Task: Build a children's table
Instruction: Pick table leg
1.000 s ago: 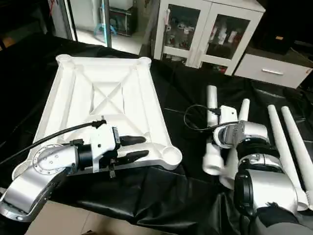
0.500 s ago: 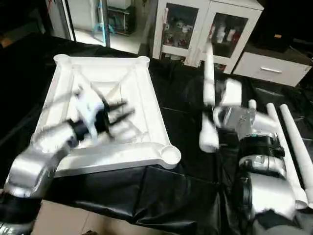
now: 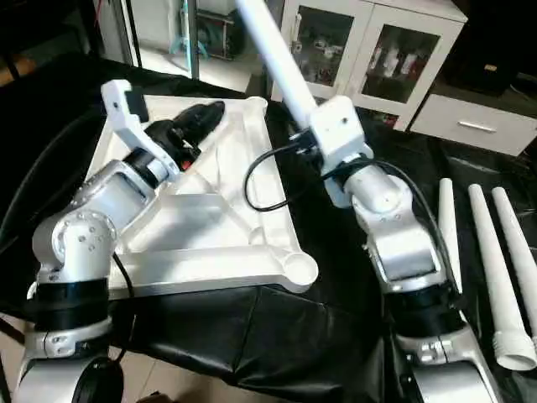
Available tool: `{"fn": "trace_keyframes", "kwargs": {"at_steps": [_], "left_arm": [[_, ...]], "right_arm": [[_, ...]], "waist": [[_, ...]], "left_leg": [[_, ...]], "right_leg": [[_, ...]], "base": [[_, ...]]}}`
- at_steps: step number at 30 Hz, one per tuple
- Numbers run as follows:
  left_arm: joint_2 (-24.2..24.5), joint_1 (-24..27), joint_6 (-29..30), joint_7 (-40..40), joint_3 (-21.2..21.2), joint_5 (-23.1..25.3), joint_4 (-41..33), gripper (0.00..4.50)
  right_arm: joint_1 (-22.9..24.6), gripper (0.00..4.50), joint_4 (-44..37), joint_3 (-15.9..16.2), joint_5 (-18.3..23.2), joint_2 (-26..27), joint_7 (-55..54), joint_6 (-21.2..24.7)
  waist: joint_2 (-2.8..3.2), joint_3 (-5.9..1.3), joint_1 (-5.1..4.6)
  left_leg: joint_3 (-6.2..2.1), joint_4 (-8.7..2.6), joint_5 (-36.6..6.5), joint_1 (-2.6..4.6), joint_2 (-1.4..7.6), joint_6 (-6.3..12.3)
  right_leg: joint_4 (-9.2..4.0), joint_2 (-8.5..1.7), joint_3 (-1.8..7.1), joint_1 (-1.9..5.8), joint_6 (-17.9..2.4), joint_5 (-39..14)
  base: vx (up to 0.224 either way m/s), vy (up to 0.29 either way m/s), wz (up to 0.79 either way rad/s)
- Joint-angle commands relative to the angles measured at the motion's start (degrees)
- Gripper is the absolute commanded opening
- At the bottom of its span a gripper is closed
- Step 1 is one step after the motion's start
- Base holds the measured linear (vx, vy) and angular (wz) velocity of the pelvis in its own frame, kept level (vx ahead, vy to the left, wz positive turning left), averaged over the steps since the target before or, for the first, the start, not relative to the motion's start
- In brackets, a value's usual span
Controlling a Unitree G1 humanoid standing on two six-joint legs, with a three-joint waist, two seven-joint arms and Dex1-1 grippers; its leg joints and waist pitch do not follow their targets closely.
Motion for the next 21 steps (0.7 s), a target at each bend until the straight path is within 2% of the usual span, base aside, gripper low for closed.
{"fn": "trace_keyframes", "kwargs": {"at_steps": [1,2,6,8,13,14,15,16,18,19,21], "left_arm": [[-1.4,-2.1,0.5,2.3,0.9,-2.2,0.8,3.12],[-2.1,-2.9,0.6,3.5,1.9,-3.5,1.1,3.22],[-3.5,-4.0,-0.2,3.3,3.7,-6.9,0.7,3.47],[-4.2,-4.4,-0.1,2.6,4.5,-8.8,-0.1,3.75],[-4.9,-3.8,1.2,2.0,4.3,-11.3,-2.1,3.95],[-4.9,-3.7,0.9,2.2,4.1,-10.9,-2.0,4.2],[-5.2,-3.9,0.2,2.7,4.4,-11.2,-1.4,4.28],[-5.3,-4.0,0.1,2.8,4.5,-11.4,-1.3,4.31],[-5.5,-4.7,-0.3,3.7,4.8,-11.3,-0.6,4.44],[-5.4,-5.0,-0.3,4.8,4.8,-10.8,-0.2,4.48],[-5.5,-5.3,-0.2,6.8,4.9,-10.4,0.4,4.5]], "right_arm": [[0.6,1.75,-2.2,2.1,-2.5,-1.0,0.5,-1.2],[1.2,1.75,-2.9,3.7,-4.0,-1.5,1.2,-1.7],[2.5,1.75,-4.7,6.7,-5.3,-2.2,3.9,-1.0],[3.1,1.75,-5.5,8.1,-6.2,-2.4,4.7,-0.8],[3.5,1.75,-6.6,8.9,-7.4,-2.2,4.7,-0.5],[3.6,1.75,-7.0,9.2,-7.5,-2.1,4.8,-0.5],[3.7,1.75,-7.7,9.8,-8.1,-2.1,5.3,-0.4],[3.7,1.75,-7.8,10.1,-8.5,-2.2,5.3,-0.5],[3.5,1.75,-7.8,11.5,-11.9,-2.9,4.5,-1.3],[3.2,1.75,-7.6,12.0,-14.3,-3.2,3.1,-1.4],[2.6,1.75,-7.2,12.2,-17.3,-2.8,0.2,-0.8]], "waist": [[-0.09,-4.15,-0.23],[-0.17,-4.14,-0.2],[-0.34,-4.17,-0.14],[-0.3,-4.14,-0.13],[-0.16,-4.13,-0.18],[-0.16,-4.03,-0.23],[-0.2,-4.06,-0.23],[0.02,-4.09,-0.17],[-0.06,-4.07,-0.22],[0.29,-4.05,-0.18],[0.2,-4.08,-0.29]], "left_leg": [[-0.93,-3.94,-1.6,0.29,2.65,1.25],[-0.94,-3.91,-1.4,0.24,2.57,1.2],[-0.94,-3.8,-0.7,0.21,2.68,1.95],[-0.92,-3.77,-0.4,0.23,2.66,2.28],[-0.99,-3.79,-0.8,0.28,2.86,2.13],[-0.97,-3.84,-1.2,0.25,2.79,2.01],[-0.95,-3.81,-1.5,0.32,2.76,1.93],[-1.01,-3.84,-1.4,0.37,2.8,1.8],[-1.05,-3.87,-1.3,0.32,2.84,1.42],[-1.09,-3.88,-1.5,0.36,2.8,1.03],[-1.05,-3.89,-1.7,0.47,2.74,0.32]], "right_leg": [[-3.59,-4.1,2.91,3.31,-9.0,-2.3],[-3.61,-4.15,2.91,3.45,-9.4,-1.7],[-3.42,-4.27,3.01,3.58,-10.1,0.1],[-3.45,-4.21,2.96,3.57,-10.4,0.5],[-3.35,-4.29,2.99,3.52,-10.7,0.4],[-3.46,-4.24,3.02,3.53,-10.4,-0.1],[-3.52,-4.22,3.05,3.53,-10.1,-0.7],[-3.49,-4.25,3.04,3.5,-10.0,-0.6],[-3.52,-4.22,3.02,3.53,-9.9,-0.5],[-3.49,-4.23,3.04,3.51,-9.8,-0.5],[-3.57,-4.12,3.06,3.49,-9.6,-0.6]], "base": [[0.0,0.0,0.0],[0.0,0.0,0.0],[0.0,0.0,0.0],[0.0,0.0,0.0],[0.0,0.0,0.0],[0.0,0.0,0.0],[0.0,0.0,0.0],[0.0,0.0,0.0],[0.0,0.0,0.0],[0.0,0.0,0.0],[0.0,0.0,0.0]]}}
